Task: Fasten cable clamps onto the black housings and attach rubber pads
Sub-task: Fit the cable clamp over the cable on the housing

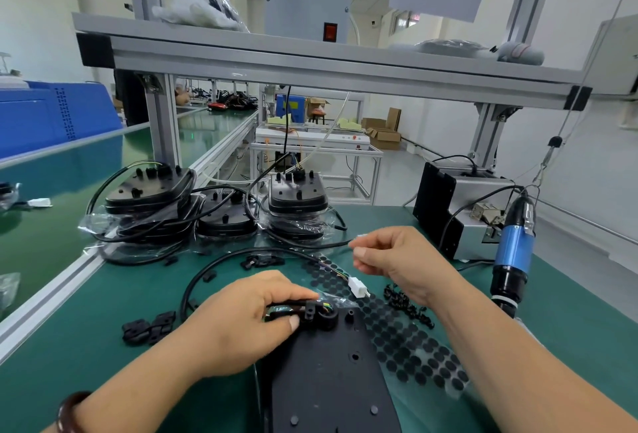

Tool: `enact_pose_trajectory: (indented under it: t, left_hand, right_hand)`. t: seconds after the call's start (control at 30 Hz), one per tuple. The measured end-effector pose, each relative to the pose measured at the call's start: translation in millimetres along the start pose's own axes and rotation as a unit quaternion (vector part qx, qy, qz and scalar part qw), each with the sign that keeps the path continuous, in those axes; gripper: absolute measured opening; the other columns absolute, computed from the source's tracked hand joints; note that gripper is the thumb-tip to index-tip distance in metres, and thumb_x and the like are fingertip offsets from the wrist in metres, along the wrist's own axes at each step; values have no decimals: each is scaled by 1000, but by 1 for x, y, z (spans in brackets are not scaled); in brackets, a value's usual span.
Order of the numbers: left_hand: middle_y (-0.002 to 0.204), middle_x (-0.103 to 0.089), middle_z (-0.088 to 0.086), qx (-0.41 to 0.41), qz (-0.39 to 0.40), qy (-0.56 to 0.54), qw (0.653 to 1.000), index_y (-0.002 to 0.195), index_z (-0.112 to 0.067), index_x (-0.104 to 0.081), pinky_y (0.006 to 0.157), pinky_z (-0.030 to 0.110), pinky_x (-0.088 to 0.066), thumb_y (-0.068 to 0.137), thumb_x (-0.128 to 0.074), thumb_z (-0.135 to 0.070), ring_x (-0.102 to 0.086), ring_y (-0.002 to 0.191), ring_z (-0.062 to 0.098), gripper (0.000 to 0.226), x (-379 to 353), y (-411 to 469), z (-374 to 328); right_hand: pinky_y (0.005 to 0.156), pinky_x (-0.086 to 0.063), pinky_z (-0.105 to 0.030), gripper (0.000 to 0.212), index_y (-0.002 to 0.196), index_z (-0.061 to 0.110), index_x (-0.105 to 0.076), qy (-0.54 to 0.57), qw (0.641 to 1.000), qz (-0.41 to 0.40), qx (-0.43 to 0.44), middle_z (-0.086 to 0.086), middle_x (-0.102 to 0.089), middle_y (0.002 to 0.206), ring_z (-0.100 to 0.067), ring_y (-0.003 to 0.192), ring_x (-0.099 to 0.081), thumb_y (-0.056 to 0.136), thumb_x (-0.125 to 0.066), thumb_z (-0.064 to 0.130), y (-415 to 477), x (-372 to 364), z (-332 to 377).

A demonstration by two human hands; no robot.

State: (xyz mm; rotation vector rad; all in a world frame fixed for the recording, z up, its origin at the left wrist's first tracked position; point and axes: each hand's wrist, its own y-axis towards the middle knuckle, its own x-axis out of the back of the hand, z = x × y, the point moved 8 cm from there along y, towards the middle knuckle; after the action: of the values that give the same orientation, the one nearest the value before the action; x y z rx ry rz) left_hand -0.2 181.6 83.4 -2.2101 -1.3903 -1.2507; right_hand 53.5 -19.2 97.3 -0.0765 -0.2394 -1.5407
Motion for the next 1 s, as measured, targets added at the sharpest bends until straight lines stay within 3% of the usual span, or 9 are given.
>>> enact_pose_trajectory:
  t: [0.1, 0.2, 0.37, 0.5, 0.67, 0.77, 0.87, 1.0]
  left_hand:
    - [107, -52, -32, -9, 12, 27, 1000, 119, -63, -49, 76, 19, -43, 71, -57, -55, -52, 83, -7, 50, -1, -1, 1]
    - [106, -53, -34, -24, -13, 49, 998, 116, -63, -47, 88, 26, -46, 72, -54, -60, -53, 98, -11, 44, 0, -1, -4]
    - [102, -57, -33, -18, -44, 31, 998, 109, -62, -55, 86, 31, -49, 75, -57, -57, -56, 95, -10, 34, 2, 0, -3]
    - [100, -56, -35, -18, -46, 26, 998, 107, -63, -56, 82, 27, -48, 77, -61, -57, -55, 91, -11, 31, 2, -1, -2]
    - [99, -56, -33, -20, -47, 45, 998, 106, -66, -55, 73, 22, -46, 81, -62, -57, -54, 86, -11, 28, 1, 0, -1]
    - [99, -58, -32, -14, -52, 50, 997, 104, -70, -53, 76, 25, -49, 78, -61, -61, -56, 87, -8, 29, 1, 0, 1]
    - [99, -57, -40, 3, -67, 43, 997, 105, -73, -48, 73, 22, -48, 73, -63, -65, -58, 78, -5, 36, 4, -1, 4]
    - [79, -59, -37, 28, -62, 47, 997, 97, -59, -55, 54, 17, -38, 72, -65, -63, -50, 57, 1, 27, 4, -2, 5]
  right_hand:
    - [63, -55, -21, 13, 81, 4, -69, 74, 997, 29, 10, -8, -69, 71, -14, 64, -67, 79, -70, -9, -9, -16, 13]
    - [60, -55, -19, 18, 70, 6, -71, 108, 991, 72, 16, -8, -68, 66, -13, 61, -67, 77, -71, -10, -16, -33, 18]
    - [62, -55, -22, 15, 72, 6, -68, -21, 998, 48, 18, -6, -68, 62, -14, 60, -66, 80, -72, -5, -13, -43, 5]
    - [71, -59, -33, 18, 69, 8, -67, -87, 995, -43, 4, -7, -66, 63, -18, 62, -62, 81, -70, -5, -1, -6, -4]
    - [66, -57, -34, 18, 67, 7, -68, -226, 961, -155, -43, -6, -65, 59, -16, 56, -60, 83, -65, 2, 8, 61, -14]
    - [56, -47, -27, 21, 63, -5, -61, -343, 927, -117, -93, -10, -55, 57, -16, 55, -49, 83, -56, 1, 12, 74, -26]
    - [46, -39, -14, 21, 67, 6, -71, -395, 910, -85, -97, 8, -59, 53, -5, 48, -51, 85, -60, 6, 15, 69, -31]
    - [67, -42, -18, 17, 71, 17, -74, -436, 896, -55, -69, 12, -66, 74, 1, 67, -56, 86, -66, 14, 17, 54, -30]
